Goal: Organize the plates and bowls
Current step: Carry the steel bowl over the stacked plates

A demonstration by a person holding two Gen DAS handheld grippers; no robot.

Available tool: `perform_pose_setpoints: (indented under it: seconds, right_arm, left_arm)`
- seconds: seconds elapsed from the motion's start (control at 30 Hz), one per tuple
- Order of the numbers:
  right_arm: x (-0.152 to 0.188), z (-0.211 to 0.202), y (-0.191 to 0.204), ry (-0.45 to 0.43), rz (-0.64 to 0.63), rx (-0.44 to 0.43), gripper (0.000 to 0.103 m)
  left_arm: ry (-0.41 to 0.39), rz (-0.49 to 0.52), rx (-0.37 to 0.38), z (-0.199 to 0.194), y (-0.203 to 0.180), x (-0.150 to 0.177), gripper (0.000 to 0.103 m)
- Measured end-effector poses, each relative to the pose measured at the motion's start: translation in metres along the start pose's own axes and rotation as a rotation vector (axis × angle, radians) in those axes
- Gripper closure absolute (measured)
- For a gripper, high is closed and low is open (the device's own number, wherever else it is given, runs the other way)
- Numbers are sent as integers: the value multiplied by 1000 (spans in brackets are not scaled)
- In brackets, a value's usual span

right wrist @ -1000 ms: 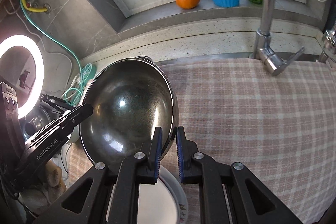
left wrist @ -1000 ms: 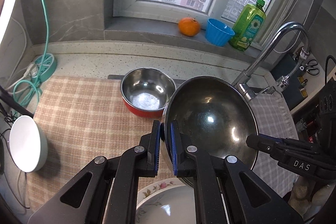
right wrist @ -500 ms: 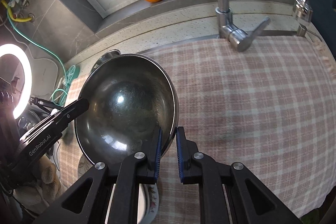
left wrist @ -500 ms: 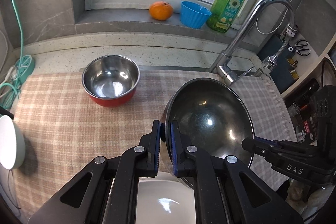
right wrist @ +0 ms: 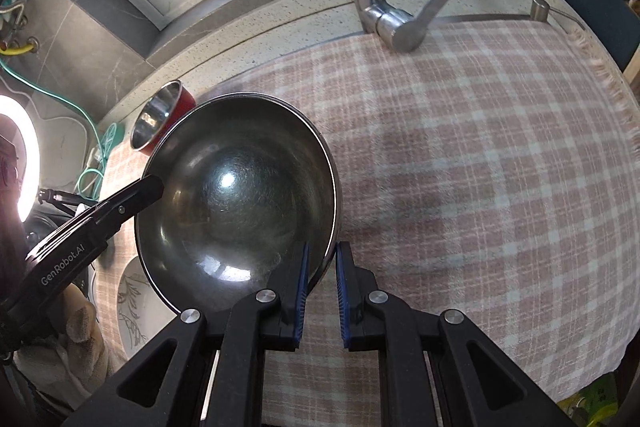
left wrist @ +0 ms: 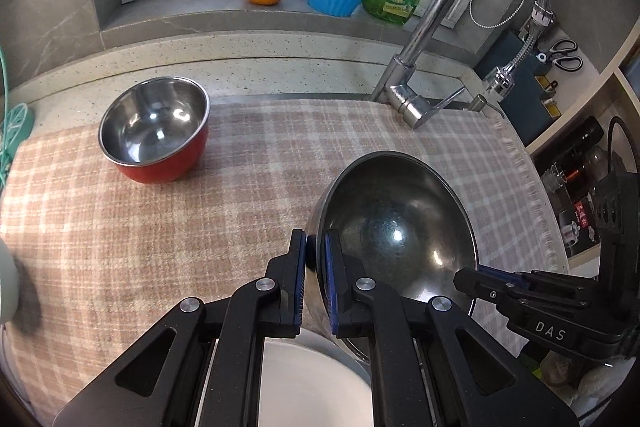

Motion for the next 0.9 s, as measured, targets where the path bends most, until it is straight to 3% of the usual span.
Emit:
perform_pose_setpoints:
  seconds: [0.53, 0.9]
  right_arm:
    - [12, 1, -31, 10, 54, 30, 91]
    - [9, -2, -32, -9, 49, 39, 91]
  left_arm:
    - [36, 59, 27, 16, -25, 8, 96]
    - [76, 55, 26, 29, -21, 15, 96]
Point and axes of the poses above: each gripper's, at about its wrist camera, not at the fingertips, and z roughly the way its jaws point, y to its left, x to its underside, the point moved 7 cm from there along z, roughly the way its jaws point, and after that the axes turned 4 degrees about -x, right-handed, at the moved point
